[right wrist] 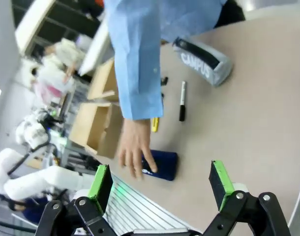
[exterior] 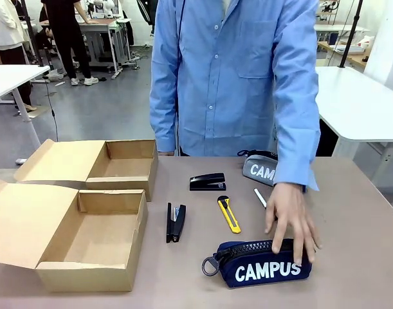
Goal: Place items inside the box.
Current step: Pick up a Pencil pouch or Stapler and place it inside the Mailer Box closest to the robot.
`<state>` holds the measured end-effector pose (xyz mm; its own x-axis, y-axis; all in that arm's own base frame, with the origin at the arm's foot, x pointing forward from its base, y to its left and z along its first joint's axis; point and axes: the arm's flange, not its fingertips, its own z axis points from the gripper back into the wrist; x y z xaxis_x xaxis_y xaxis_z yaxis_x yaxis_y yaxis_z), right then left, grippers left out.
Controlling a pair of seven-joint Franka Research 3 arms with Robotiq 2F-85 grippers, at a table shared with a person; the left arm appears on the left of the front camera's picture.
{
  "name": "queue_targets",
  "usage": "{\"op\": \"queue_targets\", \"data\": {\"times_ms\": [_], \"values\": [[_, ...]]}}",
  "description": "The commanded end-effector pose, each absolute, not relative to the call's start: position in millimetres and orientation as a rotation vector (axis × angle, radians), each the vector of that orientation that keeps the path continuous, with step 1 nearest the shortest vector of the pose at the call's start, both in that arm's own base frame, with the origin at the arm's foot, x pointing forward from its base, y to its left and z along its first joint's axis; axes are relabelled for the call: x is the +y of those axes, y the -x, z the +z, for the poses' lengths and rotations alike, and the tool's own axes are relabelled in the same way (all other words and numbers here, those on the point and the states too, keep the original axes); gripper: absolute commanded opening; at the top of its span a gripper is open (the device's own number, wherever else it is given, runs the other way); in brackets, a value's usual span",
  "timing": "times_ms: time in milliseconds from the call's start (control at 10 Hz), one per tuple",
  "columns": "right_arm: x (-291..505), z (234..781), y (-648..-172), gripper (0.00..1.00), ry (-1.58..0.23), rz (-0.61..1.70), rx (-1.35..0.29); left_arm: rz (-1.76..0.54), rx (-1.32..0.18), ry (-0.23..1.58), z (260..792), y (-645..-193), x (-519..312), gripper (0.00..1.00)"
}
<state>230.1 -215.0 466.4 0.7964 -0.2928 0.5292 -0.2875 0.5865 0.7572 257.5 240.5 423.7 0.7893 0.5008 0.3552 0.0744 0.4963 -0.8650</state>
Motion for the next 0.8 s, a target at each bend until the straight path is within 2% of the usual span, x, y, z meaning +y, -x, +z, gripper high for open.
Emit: {"op": "queue_targets", "data": {"times_ms": [0,100,300,700], "values": [[-286,444,-180,1.0,-1.027,-0.063,-0.764,0.26,-0.66,1.046,424,-258,242,1.0],[-294,432,-159,1.0,-1.034,-0.057,-0.795,0.26,-0.66,1.046,424,-258,242,1.0],[-296,416,-155,1.0,-1.06,-0.17,-0.836,0.26,-0.66,1.046,424,-258,242,1.0],[-291,428,-146,1.0,-1.035,-0.132,-0.8,0.26,-0.66,1.046,424,-258,242,1.0]]}}
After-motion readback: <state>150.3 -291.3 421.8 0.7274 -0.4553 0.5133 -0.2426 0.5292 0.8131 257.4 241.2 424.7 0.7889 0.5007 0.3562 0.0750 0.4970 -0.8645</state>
